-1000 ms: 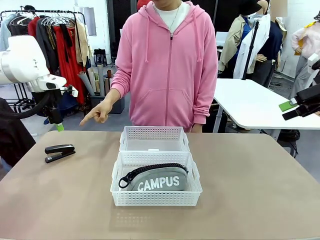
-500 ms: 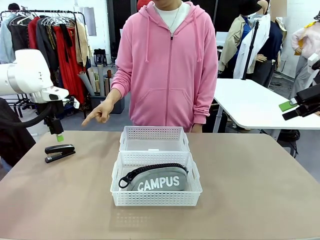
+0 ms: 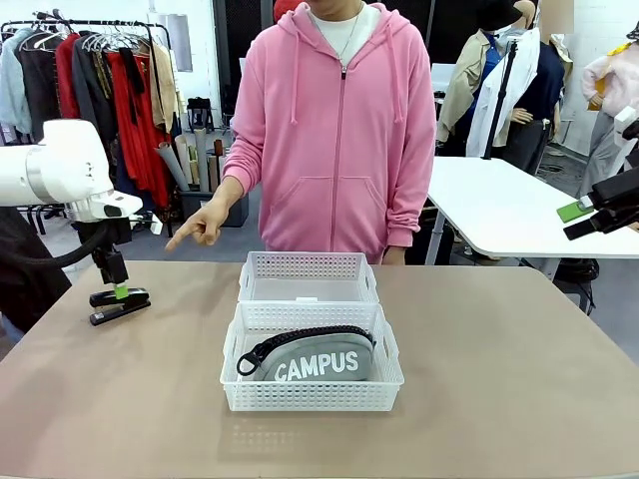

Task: Distribute items into two baskets.
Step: Pick up the Stapler that the person points to.

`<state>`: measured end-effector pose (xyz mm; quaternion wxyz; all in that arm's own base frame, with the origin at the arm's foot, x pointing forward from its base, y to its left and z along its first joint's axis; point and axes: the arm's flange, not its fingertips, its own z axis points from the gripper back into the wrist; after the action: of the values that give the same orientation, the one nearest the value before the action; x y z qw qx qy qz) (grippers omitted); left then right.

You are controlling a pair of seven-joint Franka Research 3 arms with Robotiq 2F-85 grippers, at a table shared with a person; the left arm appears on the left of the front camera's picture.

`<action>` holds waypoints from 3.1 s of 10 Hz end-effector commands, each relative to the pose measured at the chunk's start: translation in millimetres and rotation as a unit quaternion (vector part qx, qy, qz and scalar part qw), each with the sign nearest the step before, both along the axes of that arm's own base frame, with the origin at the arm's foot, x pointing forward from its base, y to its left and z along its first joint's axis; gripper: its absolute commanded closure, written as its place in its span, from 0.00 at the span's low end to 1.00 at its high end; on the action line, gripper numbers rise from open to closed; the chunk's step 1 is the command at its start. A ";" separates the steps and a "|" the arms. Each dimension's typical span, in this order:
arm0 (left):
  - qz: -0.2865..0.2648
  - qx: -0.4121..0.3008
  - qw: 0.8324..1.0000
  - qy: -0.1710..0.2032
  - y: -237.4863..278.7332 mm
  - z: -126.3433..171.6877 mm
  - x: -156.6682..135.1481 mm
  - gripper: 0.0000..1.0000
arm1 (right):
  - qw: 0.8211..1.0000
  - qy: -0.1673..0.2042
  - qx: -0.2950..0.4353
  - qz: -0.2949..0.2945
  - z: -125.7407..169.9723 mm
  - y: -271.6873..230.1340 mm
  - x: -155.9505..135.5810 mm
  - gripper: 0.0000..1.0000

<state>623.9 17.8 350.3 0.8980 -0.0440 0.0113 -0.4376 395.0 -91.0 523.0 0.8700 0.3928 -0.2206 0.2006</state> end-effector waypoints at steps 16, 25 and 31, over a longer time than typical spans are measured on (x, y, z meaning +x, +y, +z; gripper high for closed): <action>-0.012 -0.003 1.000 -0.005 -1.4 -28.2 -1.3 0.97 | 1.000 0.001 0.005 -0.001 1.3 1.1 -0.7 0.00; -0.013 -0.013 1.000 0.000 0.7 -26.0 -2.5 1.00 | 1.000 0.001 0.005 -0.001 1.3 1.1 -0.7 0.00; -0.021 -0.063 0.997 -0.037 -9.0 81.6 -42.8 1.00 | 1.000 0.001 0.005 -0.001 1.3 1.1 -0.7 0.00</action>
<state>606.6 7.1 412.7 0.8907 -0.0574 -0.0312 -0.4499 395.0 -91.0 522.7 0.8700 0.3928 -0.2204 0.2005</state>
